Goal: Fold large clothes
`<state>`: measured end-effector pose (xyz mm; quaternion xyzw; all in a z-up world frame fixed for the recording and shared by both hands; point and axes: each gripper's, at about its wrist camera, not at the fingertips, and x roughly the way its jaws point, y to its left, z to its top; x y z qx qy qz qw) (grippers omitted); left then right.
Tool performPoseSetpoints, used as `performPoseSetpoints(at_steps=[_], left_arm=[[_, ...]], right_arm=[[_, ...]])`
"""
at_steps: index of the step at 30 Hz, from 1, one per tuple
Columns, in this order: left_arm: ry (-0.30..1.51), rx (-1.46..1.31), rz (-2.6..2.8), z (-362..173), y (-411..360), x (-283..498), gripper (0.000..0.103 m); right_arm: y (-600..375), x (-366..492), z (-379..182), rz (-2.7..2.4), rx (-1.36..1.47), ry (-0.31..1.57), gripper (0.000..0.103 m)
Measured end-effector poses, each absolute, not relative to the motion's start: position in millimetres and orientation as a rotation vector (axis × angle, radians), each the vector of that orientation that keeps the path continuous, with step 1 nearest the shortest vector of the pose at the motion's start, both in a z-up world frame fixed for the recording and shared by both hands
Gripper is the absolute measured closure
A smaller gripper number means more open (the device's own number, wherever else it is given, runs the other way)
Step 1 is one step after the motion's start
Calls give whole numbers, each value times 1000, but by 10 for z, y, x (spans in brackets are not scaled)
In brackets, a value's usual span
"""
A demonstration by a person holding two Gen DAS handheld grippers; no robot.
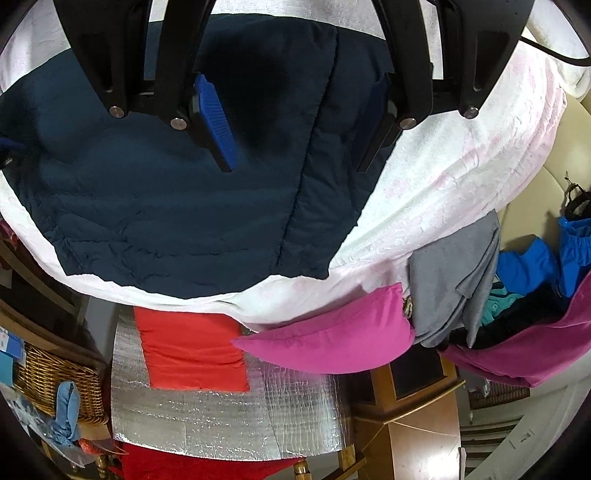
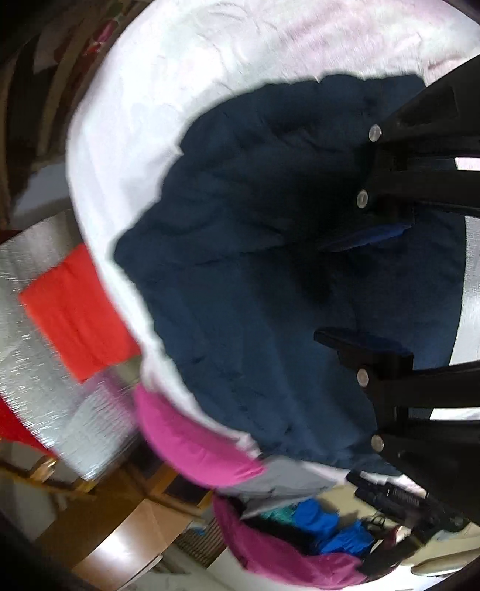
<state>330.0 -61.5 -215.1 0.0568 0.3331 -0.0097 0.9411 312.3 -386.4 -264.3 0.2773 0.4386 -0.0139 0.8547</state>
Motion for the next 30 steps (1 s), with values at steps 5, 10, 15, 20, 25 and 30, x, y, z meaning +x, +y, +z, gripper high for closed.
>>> performPoseSetpoints(at_steps=[5, 10, 15, 20, 25, 30], left_arm=[[707, 107, -27, -2194, -623, 3320, 37], [772, 90, -28, -2282, -549, 3388, 36], [841, 34, -1, -2415, -393, 3492, 26], [856, 95, 13, -2517, -477, 3497, 23], [813, 126, 11, -2424, -523, 3388, 23], [767, 113, 3, -2312, -485, 3369, 23]], right_arm=[[-3760, 3125, -2576, -44, 526, 910, 46], [-4013, 2924, -2355, -78, 566, 779, 46], [-4342, 2914, -2485, -158, 620, 837, 55], [-4400, 3041, -2628, -171, 593, 908, 64], [-4388, 2907, -2461, -194, 582, 838, 62], [-4343, 2882, -2389, -203, 546, 808, 62]])
